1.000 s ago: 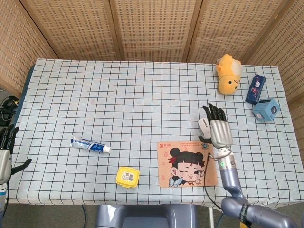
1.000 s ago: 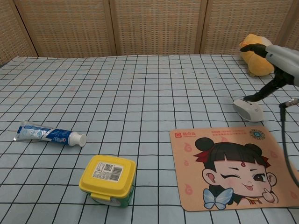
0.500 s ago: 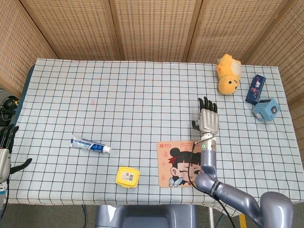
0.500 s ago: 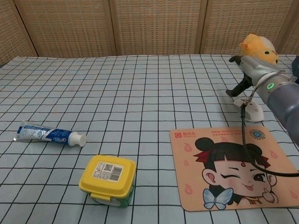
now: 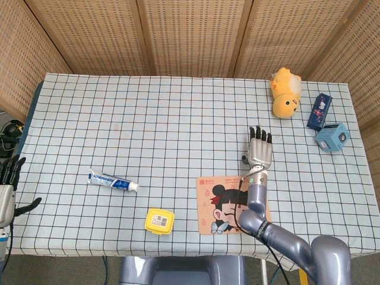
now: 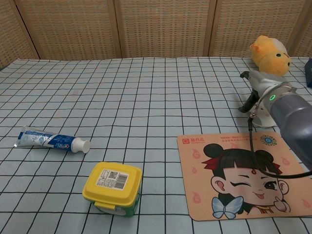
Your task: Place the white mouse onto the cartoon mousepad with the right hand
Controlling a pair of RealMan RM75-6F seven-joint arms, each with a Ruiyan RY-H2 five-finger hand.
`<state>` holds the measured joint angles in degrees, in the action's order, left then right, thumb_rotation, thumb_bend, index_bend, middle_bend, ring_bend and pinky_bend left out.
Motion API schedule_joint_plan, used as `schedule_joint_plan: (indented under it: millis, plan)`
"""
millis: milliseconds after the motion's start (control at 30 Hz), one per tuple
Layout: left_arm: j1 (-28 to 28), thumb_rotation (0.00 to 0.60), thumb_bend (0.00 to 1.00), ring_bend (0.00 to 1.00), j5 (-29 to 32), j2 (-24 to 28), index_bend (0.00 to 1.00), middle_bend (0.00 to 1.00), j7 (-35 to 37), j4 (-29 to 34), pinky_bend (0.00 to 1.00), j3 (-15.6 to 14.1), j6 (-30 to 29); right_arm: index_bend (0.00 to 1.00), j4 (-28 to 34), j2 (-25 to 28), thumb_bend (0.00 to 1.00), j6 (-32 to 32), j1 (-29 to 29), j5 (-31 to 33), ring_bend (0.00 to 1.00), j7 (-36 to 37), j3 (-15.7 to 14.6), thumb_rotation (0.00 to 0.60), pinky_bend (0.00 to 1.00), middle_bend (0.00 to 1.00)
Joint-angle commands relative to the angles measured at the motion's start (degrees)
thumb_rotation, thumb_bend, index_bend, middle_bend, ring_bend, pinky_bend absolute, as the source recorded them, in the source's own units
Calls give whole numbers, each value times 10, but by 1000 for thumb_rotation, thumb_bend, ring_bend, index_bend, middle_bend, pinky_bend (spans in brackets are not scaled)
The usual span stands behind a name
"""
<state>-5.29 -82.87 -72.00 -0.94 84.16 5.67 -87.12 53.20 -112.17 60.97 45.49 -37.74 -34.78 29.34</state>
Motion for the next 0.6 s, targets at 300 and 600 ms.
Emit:
schedule_joint_plan:
  millis: [300, 600]
  plan:
    - [-1, 600, 31, 0, 1, 3, 0, 0, 7, 3, 0, 0, 2, 15, -39, -13, 437, -11, 14, 16, 0, -17, -1, 600, 0, 0]
    - [1, 600, 30, 0, -2, 6, 0, 0, 10, 6, 0, 0, -3, 14, -83, -31, 437, -26, 28, 25, 0, -26, 1, 600, 0, 0]
